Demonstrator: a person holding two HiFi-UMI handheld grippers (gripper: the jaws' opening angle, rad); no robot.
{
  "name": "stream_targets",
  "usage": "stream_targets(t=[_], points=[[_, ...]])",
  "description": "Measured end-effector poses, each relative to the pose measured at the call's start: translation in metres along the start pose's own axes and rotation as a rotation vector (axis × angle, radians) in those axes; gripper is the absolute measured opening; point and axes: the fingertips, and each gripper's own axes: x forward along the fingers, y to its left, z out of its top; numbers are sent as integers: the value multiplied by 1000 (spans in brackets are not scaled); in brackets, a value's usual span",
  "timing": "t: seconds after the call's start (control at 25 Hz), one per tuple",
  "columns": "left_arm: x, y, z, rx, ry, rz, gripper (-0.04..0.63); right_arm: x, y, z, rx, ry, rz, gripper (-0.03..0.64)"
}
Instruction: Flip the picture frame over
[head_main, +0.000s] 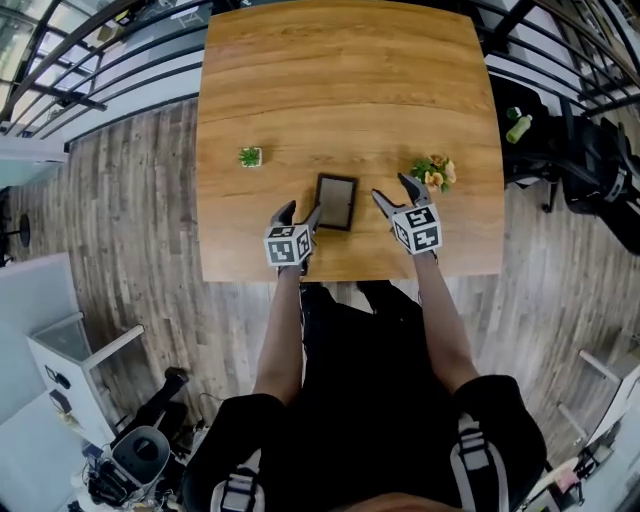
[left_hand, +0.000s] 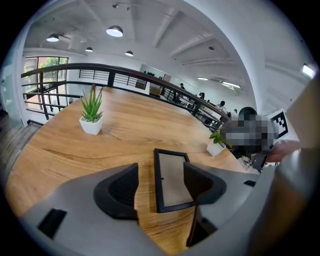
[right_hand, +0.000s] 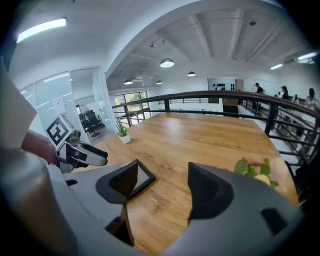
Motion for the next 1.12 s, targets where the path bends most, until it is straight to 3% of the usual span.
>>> stream_targets(t=[0.44,0.84,0.96,1.12], points=[[30,1,-52,27,130,9,299,-7,-13,-50,72,71,-35,310],[42,9,-50,78,138,54,235,-15,-13,-62,58,92,-46,307],[42,14,-49,86,141,74,186,-17,-16,-62,60,93,-55,307],[42,13,-49,111,147,76,183,-20,-19,-63,72,93,-60,305]])
